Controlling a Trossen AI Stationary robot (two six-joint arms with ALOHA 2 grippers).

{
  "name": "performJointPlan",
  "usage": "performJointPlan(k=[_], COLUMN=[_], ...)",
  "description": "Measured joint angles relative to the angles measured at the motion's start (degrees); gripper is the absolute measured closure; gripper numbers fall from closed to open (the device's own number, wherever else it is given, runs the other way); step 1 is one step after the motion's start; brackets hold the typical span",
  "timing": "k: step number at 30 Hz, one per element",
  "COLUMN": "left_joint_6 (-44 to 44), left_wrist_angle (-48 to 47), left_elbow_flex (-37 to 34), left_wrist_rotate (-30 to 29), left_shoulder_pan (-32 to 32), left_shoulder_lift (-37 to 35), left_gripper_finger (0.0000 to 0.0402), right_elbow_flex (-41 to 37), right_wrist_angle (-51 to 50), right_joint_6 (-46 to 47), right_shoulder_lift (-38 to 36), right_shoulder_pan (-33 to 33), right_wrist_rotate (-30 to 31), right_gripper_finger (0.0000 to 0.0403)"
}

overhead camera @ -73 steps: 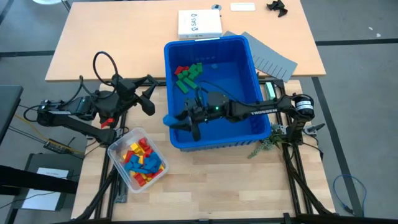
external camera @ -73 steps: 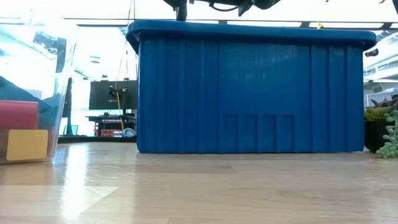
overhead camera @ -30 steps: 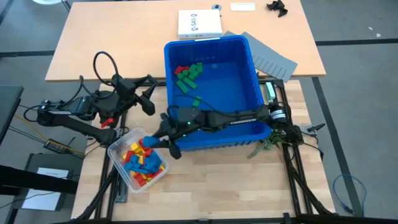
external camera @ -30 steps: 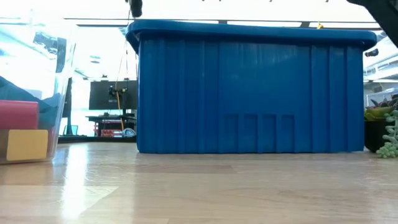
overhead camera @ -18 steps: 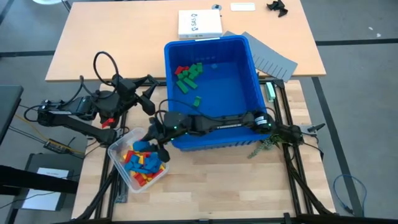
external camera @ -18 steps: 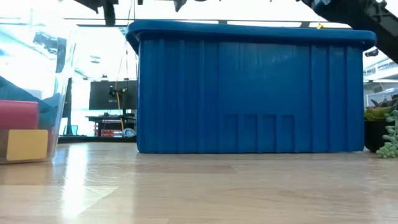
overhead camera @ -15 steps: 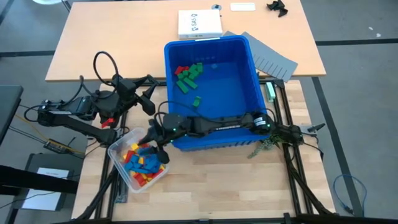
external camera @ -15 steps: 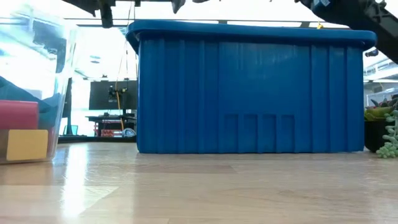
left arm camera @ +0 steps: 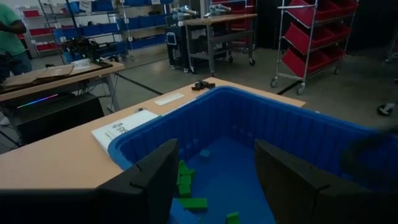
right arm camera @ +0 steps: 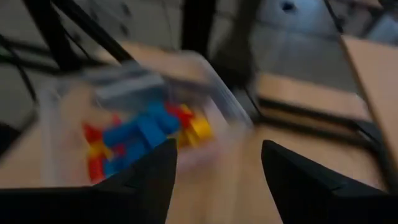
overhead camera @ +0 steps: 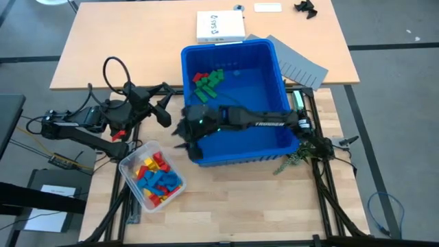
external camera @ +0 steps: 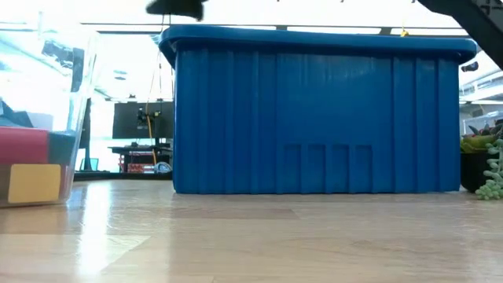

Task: Sort Items/Unsort Items

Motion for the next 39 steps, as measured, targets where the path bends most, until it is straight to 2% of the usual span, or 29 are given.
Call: performJointPlan(k=[8,14,20,24,27,33,39], left_joint_6=[0.00,0.01,0.02,0.00,0.01,0.00,0.02], left_wrist_angle=[-0.04,-0.09,-0.12,-0.19,-0.07,-0.01,-0.04], left_elbow_flex=[0.00,0.00,0.00,0.00,0.00,0.00,0.00], left_wrist_rotate=[0.00,0.00,0.00,0.00,0.00,0.00,-0.02], left_shoulder_pan=[0.00,-0.01,0.00,-0.02,-0.02,-0.02,-0.02], left_shoulder_lift=[-0.02,-0.01,-0.01,0.00,0.00,-0.02,0.00], left_gripper_finger=[0.0183,0.0183,0.0183,0.0183,0.0183,0.0183,0.0183], right_elbow_flex=[-0.03,-0.02,-0.02,-0.74,-1.93,-5.21,-9.12], right_wrist_angle=[-23.87,-29.92,-27.87,-25.29,-21.77,-8.51,-3.56], right_joint_6=[-3.50,-5.72,-5.75,-2.13,-1.24,-1.67,-1.11], right_shoulder_lift=[-7.62,-12.24,-12.66,-11.01,-10.30,-9.75,-9.83], right_shoulder_pan=[-4.78,-11.19,-20.03,-24.75,-27.35,-30.65,-33.81], right_wrist_rotate=[6.69,9.25,9.35,9.34,8.68,8.30,7.81], right_gripper_finger=[0.0174,0.0174,0.0174,0.0174,0.0174,0.0173,0.0161])
